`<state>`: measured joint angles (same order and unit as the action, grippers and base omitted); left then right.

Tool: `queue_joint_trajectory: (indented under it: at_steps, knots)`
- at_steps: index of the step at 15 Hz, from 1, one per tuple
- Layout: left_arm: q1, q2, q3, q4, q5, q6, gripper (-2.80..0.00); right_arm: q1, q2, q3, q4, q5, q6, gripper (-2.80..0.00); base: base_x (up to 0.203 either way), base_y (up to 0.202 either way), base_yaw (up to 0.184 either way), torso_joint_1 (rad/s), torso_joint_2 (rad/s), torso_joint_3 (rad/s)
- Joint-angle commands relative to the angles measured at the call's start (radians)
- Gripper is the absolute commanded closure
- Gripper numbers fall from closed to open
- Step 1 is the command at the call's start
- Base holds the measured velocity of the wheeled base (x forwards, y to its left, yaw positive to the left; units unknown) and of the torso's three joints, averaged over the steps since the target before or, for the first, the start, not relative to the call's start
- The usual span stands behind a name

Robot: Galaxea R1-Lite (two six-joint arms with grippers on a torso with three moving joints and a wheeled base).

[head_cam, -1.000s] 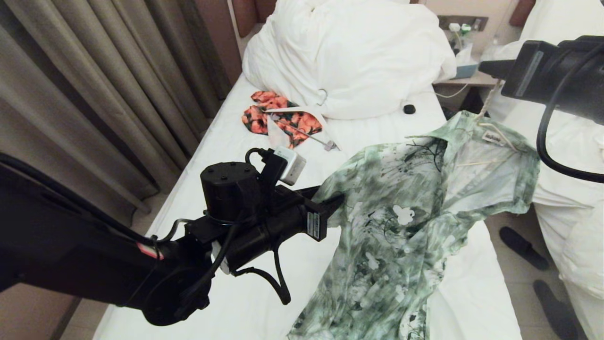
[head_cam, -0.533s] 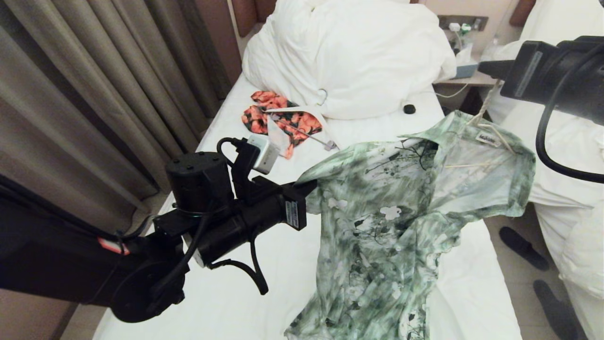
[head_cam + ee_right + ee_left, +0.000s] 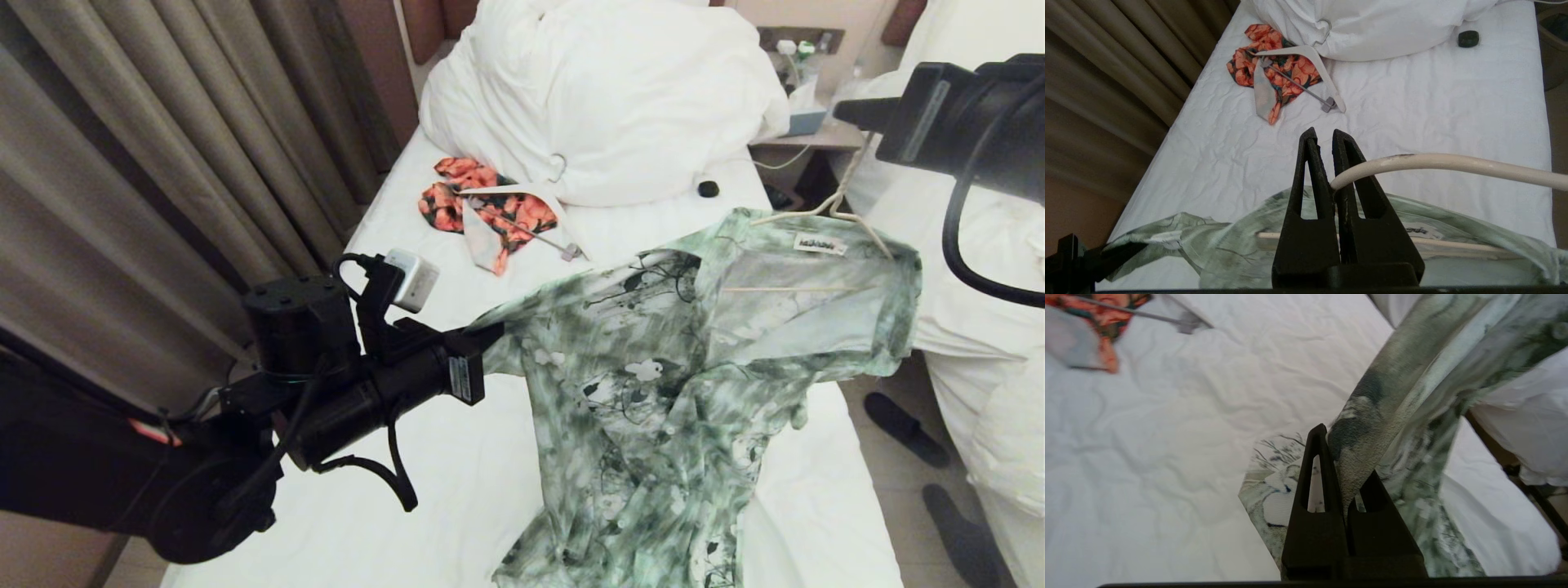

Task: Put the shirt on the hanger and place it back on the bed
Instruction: Take the clothes hanger out of the clothes

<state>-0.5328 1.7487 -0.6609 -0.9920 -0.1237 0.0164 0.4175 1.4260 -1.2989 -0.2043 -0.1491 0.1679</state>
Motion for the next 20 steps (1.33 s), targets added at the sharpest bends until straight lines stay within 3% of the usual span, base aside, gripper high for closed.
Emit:
queue_joint_trajectory:
  at_steps: [1, 10, 18, 19, 20]
  knots:
    - [0.029, 0.002, 0.001, -0.005, -0.012, -0.001, 0.0, 0.0, -0.005, -0.013, 0.013, -0.001, 0.001, 0.0, 0.0, 0.0, 0.0, 0.0, 0.0, 0.0]
    - [0.108, -0.003, -0.013, -0.004, -0.062, 0.002, 0.0, -0.038, -0.013, -0.04, 0.062, 0.0, -0.011, 0.0, 0.0, 0.0, 0.0, 0.0, 0.0, 0.0]
    - [0.111, -0.021, 0.005, -0.006, -0.071, 0.002, 0.0, -0.042, -0.011, -0.04, 0.066, 0.002, -0.011, 0.0, 0.0, 0.0, 0.0, 0.0, 0.0, 0.0]
    - [0.11, -0.024, 0.004, -0.007, -0.07, 0.002, -2.8, -0.04, -0.01, -0.041, 0.066, 0.002, -0.011, 0.0, 0.0, 0.0, 0.0, 0.0, 0.0, 0.0]
    - [0.109, -0.032, 0.004, -0.006, -0.071, 0.002, -2.8, -0.04, -0.008, -0.042, 0.066, 0.003, -0.011, 0.0, 0.0, 0.0, 0.0, 0.0, 0.0, 0.0]
